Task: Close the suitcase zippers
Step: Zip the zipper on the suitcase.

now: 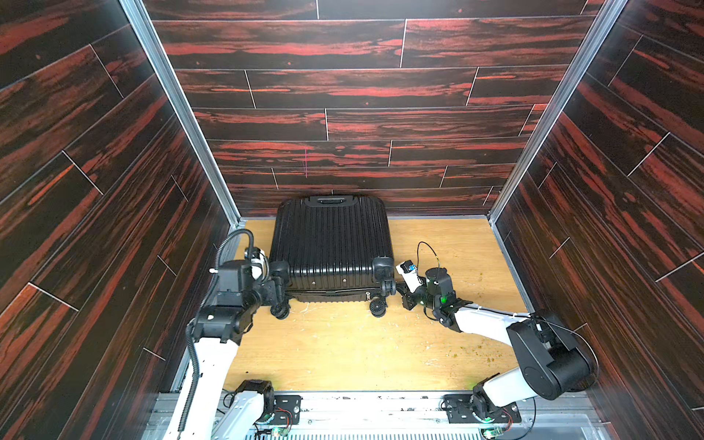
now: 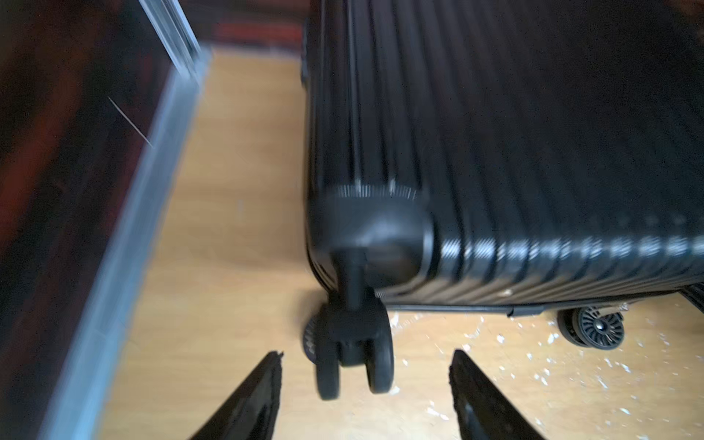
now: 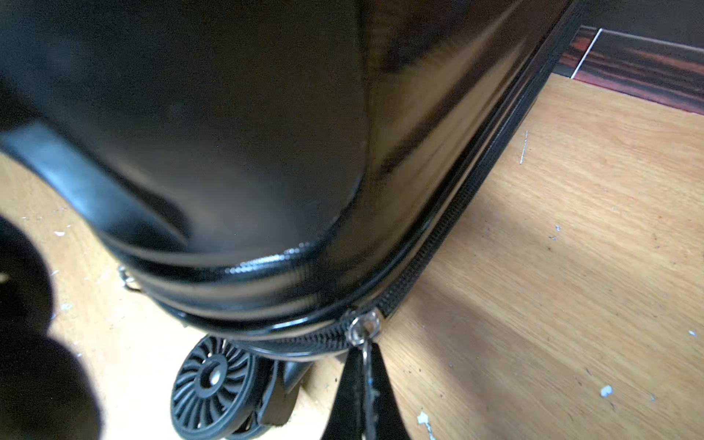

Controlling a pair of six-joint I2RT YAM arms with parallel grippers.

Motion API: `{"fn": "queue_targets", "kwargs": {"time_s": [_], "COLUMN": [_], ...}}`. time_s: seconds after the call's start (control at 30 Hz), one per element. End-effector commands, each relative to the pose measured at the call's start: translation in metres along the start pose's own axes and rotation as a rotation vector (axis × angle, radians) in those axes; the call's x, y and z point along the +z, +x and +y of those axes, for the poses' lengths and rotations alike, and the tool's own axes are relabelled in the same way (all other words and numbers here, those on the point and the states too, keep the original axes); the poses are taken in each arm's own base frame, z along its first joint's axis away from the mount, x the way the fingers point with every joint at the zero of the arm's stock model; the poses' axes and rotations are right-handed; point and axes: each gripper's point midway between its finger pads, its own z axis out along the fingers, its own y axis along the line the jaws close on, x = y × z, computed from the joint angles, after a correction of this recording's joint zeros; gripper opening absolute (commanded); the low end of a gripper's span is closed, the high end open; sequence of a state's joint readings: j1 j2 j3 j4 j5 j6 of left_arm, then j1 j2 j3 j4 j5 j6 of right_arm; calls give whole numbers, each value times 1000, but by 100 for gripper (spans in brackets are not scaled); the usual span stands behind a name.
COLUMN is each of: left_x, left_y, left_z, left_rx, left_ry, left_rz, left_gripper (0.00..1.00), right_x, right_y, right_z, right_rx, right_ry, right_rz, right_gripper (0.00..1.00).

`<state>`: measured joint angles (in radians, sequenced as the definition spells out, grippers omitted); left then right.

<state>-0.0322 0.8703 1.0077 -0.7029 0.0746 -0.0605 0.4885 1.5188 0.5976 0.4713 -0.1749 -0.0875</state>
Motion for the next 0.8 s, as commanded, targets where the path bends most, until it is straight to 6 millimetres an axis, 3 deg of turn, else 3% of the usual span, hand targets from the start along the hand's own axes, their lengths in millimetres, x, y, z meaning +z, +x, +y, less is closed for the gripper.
{"fn": "queue_targets", "kwargs": {"time_s": [0.0, 0.17, 0.43, 0.6, 0.77], "left_x": [-11, -2, 33, 59, 82], "left_y": [-22, -49, -54, -50, -48], "left_z": [-20, -71, -169, -203, -220], "left_rx": [158, 358, 826, 1024, 1139], "left_ry": [64, 188, 326, 383, 404], "left_rz": [-35, -43, 0, 38, 95], "left_gripper": [72, 72, 76, 78, 78], "right_x": [7, 8, 7, 6, 6], "right_y": [4, 4, 5, 7, 8], "right_z": [15, 18, 20, 22, 23], "right_rx": [-4, 3, 8, 16, 21], "right_ry": [-82, -97, -109, -117, -123], "right_rz": [21, 23, 32, 39, 43], "right_gripper": [0, 0, 0, 0, 0]}}
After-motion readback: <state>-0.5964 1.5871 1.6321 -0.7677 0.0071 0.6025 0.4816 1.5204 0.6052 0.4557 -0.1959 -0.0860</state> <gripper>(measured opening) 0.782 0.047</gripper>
